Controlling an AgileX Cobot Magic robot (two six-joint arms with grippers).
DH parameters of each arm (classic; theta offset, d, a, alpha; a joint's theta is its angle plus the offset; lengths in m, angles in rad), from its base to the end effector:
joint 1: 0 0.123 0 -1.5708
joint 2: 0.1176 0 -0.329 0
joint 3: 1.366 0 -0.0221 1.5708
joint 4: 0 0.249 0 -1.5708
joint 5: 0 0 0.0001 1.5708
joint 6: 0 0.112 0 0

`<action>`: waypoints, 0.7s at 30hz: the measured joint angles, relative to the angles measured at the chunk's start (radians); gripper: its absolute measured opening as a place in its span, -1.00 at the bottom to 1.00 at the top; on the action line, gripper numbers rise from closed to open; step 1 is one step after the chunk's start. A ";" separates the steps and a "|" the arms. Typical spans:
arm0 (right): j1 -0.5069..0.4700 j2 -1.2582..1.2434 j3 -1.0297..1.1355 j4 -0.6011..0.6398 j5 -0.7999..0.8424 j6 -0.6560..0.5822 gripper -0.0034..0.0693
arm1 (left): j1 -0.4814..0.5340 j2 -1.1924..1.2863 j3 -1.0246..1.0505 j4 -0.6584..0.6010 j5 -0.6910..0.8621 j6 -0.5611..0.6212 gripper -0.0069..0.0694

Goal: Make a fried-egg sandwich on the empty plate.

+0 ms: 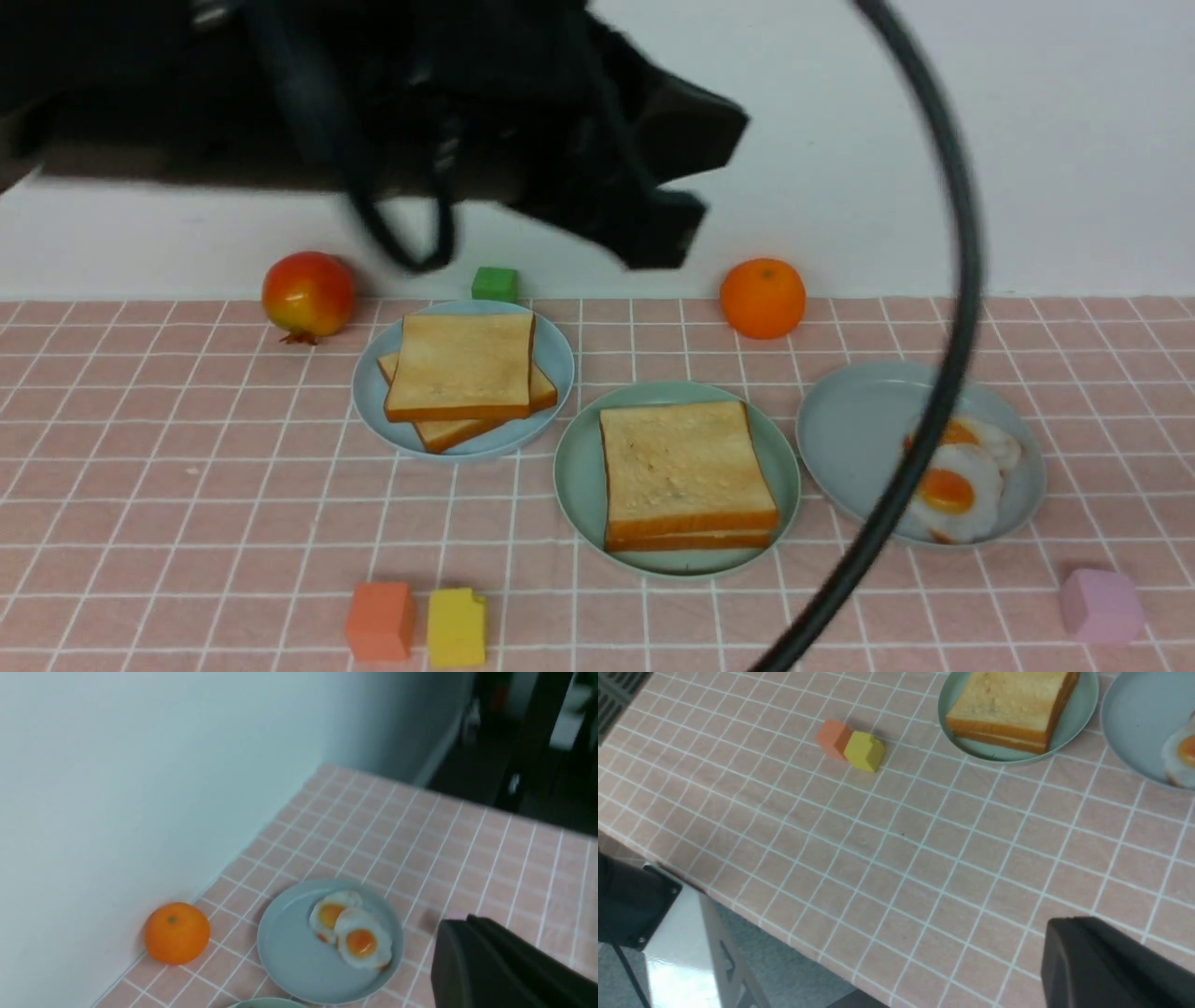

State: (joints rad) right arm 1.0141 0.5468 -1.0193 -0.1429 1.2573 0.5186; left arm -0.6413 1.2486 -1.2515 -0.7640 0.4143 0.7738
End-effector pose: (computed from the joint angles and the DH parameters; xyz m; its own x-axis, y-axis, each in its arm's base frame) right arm 0.0263 0.0136 0.4057 -0.6599 -0.2040 -0.7231 -0.5450 0.7925 0.2737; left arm 0.2090 -0.1950 0.4663 -0.1299 0.1615 -0.9783 0.8006 0.5991 -0.0075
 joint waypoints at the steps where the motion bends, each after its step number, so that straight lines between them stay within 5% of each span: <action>1: 0.000 0.000 0.000 0.005 0.000 0.000 -0.86 | -0.001 -0.062 0.065 -0.049 -0.054 0.025 -0.79; 9: 0.000 0.000 0.000 0.013 0.000 0.003 -0.89 | -0.001 -0.503 0.483 -0.322 -0.161 0.201 -0.79; 21: 0.000 0.000 0.000 0.009 0.000 0.003 -0.88 | -0.001 -1.029 0.909 -0.368 -0.238 0.163 -0.79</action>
State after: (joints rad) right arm 1.0141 0.5468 -1.0193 -0.1334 1.2573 0.5216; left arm -0.6424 0.2193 -0.3425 -1.1317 0.1764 0.9370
